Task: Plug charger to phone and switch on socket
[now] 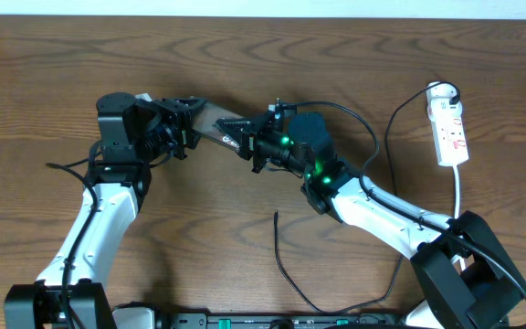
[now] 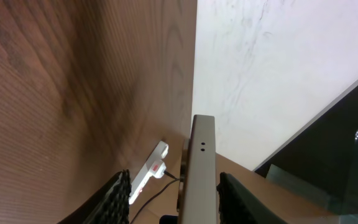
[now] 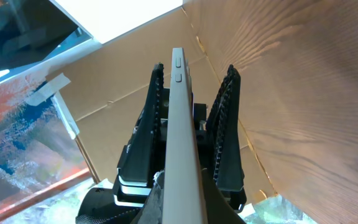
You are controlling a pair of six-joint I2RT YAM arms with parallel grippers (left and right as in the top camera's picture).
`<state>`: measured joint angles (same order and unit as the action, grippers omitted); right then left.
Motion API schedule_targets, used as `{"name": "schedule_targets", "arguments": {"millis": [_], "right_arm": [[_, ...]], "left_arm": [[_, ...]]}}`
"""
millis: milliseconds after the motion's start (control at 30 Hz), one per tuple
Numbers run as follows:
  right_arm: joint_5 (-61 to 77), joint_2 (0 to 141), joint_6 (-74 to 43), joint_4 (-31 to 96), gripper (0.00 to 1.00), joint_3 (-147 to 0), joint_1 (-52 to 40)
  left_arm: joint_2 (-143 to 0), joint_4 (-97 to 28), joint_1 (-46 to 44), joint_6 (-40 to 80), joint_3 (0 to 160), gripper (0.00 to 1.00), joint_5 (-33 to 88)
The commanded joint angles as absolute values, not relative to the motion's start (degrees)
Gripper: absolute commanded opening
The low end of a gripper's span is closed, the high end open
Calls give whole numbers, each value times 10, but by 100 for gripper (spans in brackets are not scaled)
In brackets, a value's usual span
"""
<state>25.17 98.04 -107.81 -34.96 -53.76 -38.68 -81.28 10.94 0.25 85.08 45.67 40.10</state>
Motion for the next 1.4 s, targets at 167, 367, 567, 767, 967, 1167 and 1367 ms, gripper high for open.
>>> {"name": "schedule_targets", "arguments": {"millis": [167,367,567,767,967,1167,1367], "right_arm": [[260,978,-1081,-358,2,-544,-395],[260,978,-1082,-358,2,-544,-403],[255,978,-1082,-358,1,-544,-412],[254,978,-1082,-358,1,-544,-414],[254,978,-1084,-358,2,-544,-414],[259,978,-1112,-358,2,-544,-414],[256,978,-1118,-358,2,-544,-422]], "left_arm": [[-816,113,0,830,454,37,398],[-816,113,0,830,454,27,398],[-816,113,0,831,454,27,398],[-816,113,0,846,454,27,398],[-816,115,0,850,454,21,398],[-816,115,0,850,454,19,398],[-816,115,0,850,454,19,397]]}}
